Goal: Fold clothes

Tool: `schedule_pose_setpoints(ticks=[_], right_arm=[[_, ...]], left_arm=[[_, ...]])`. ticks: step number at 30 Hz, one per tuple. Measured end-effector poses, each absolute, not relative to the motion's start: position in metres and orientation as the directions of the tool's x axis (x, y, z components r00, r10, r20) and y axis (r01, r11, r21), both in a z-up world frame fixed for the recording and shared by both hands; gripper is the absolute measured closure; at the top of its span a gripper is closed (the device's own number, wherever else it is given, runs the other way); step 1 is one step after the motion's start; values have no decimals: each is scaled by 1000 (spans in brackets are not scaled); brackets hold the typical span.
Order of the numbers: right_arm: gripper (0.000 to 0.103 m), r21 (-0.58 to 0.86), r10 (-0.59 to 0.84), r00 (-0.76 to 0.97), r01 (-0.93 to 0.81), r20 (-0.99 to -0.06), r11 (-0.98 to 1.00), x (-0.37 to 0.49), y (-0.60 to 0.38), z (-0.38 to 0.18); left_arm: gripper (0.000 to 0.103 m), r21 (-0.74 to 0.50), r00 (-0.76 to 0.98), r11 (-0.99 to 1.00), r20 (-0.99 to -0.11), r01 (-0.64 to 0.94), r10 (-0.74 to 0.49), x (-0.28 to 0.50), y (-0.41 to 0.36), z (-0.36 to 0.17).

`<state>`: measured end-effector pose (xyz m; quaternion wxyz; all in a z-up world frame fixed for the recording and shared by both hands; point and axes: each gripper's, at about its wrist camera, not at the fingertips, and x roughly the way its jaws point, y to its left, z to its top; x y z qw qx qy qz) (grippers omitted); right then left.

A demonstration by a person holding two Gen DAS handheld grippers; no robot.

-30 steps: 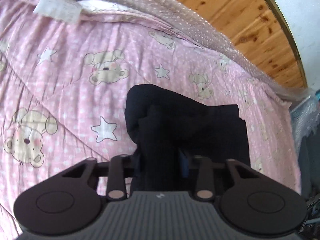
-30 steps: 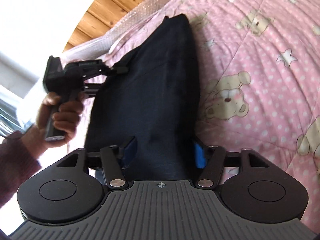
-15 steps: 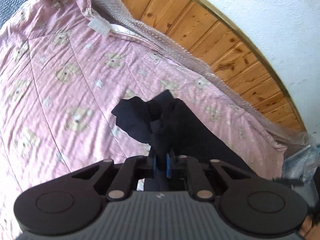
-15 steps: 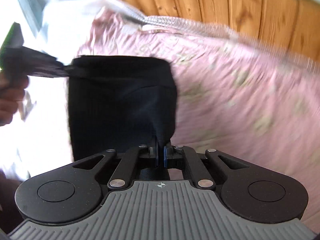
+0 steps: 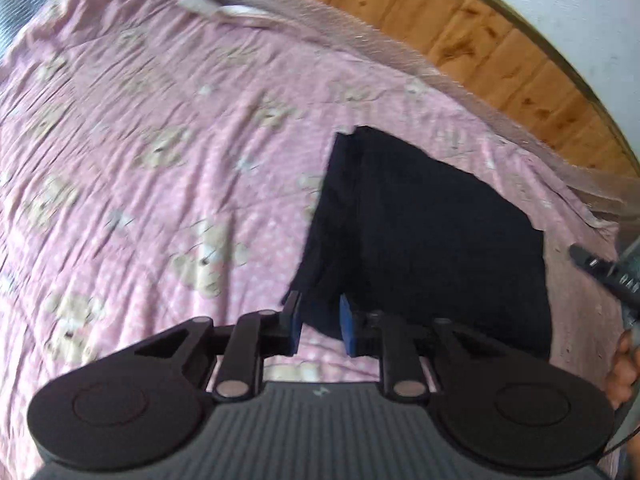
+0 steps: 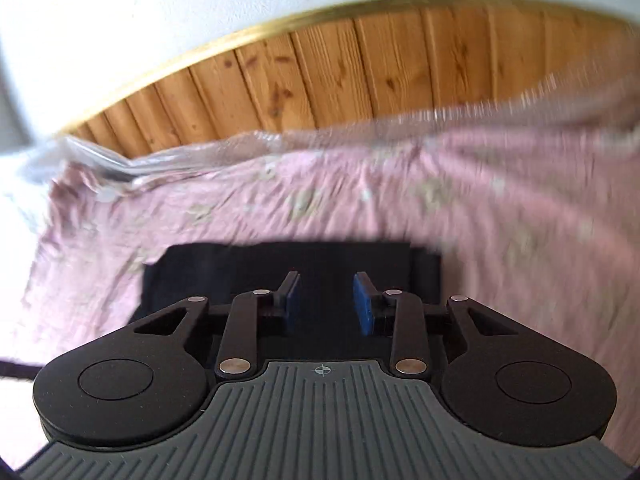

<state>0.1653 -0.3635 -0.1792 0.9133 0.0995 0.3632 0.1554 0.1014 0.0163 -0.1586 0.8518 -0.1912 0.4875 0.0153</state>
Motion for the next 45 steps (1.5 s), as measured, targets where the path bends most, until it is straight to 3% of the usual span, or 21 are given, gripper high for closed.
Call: schedule_pose_setpoints(ticks=[2,3,5,8,9,11,12,14,17,18,19,20,21,23,28,32,37,39,41,42,45], right_arm=[[71,301,340,608,-170,-717,938,149,-362,-224],[81,304,331,568,-146,-753,941,141,-362,-246],[84,353,292,600,-18,-744,935,124,-387,-250],[78,467,295,666,91,-685,879,95,-421,-229],[72,556,363,664,94,-653,826,91,-425,-229],[53,712,487,661,102,-571,695,84,-434,-228],[44,760,530,648,120,-547,638,87,-433,-236],[43,810,571,630,168,-527,562,95,-430,-254],[43,807,540,644,221,-543,548,108,-428,-266],[45,810,530,650,241,-544,535,112,-429,-268],[68,812,521,656,261,-546,521,115,-430,-270],[92,814,512,662,280,-548,509,119,-430,-271],[103,804,505,656,289,-561,519,122,-430,-274],[103,783,486,665,253,-567,568,121,-426,-260],[103,665,462,583,190,-668,722,110,-408,-264],[102,622,452,570,139,-687,770,113,-405,-268],[91,519,441,505,15,-742,855,108,-400,-252],[79,324,250,571,30,-782,946,101,-402,-226],[80,227,148,663,34,-734,973,99,-409,-197],[80,235,167,691,5,-703,972,105,-410,-187],[79,161,207,727,-134,-654,978,155,-392,-176]], left_arm=[[74,-322,522,932,-831,-165,-194,122,-1,-170],[74,-272,501,946,-852,-178,-150,131,-7,-182],[79,-120,423,962,-906,-244,-6,144,-10,-205],[78,-215,458,928,-887,-304,-55,131,4,-196],[77,-272,486,916,-868,-296,-101,125,3,-187],[55,-405,531,874,-819,-269,-217,113,-5,-176],[50,-441,522,853,-815,-278,-251,113,-11,-181],[45,-495,507,814,-807,-303,-302,116,-22,-191],[44,-468,488,802,-833,-370,-261,137,-30,-216],[45,-461,484,799,-839,-387,-249,143,-31,-221],[50,-457,486,798,-840,-392,-242,146,-29,-222],[79,-453,487,798,-841,-397,-235,149,-27,-222],[89,-450,489,797,-842,-403,-228,150,-25,-222],[95,-434,498,801,-843,-412,-201,143,-21,-215],[96,-400,499,815,-851,-420,-160,128,-13,-230],[100,-348,504,827,-859,-441,-93,127,-10,-228],[100,-280,519,862,-855,-422,-24,115,-1,-219],[93,-269,563,875,-827,-403,5,110,0,-201],[84,-265,625,889,-780,-374,31,107,0,-176],[83,-272,654,900,-757,-341,19,115,-4,-167],[66,-297,662,928,-745,-225,-78,167,-22,-164]])
